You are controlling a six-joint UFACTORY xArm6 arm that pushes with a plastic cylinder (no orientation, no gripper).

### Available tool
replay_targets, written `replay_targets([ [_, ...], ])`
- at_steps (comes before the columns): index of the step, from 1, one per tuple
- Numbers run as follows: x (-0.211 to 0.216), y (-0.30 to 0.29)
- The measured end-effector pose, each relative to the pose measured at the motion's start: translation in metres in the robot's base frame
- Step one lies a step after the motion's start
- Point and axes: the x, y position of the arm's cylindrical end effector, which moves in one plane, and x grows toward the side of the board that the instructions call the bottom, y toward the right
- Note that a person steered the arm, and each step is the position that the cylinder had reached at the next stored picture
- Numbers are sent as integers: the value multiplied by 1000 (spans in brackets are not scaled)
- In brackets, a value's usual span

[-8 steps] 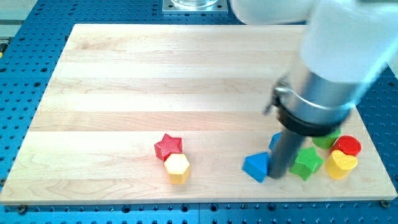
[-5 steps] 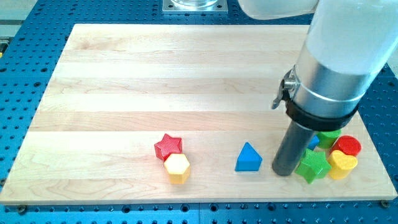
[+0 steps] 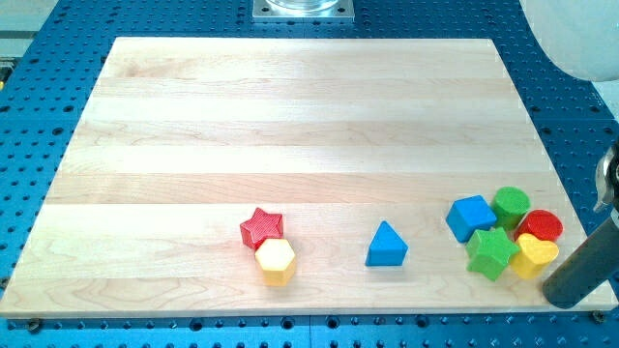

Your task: Push the blue cube above the red star

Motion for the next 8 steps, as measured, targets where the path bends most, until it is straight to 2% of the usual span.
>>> replay_targets([
  [1,1,0],
  [2,-27,-10],
  [4,-99,-95],
  [5,-111,-129],
  [6,-134,-131],
  [8,-166,-278],
])
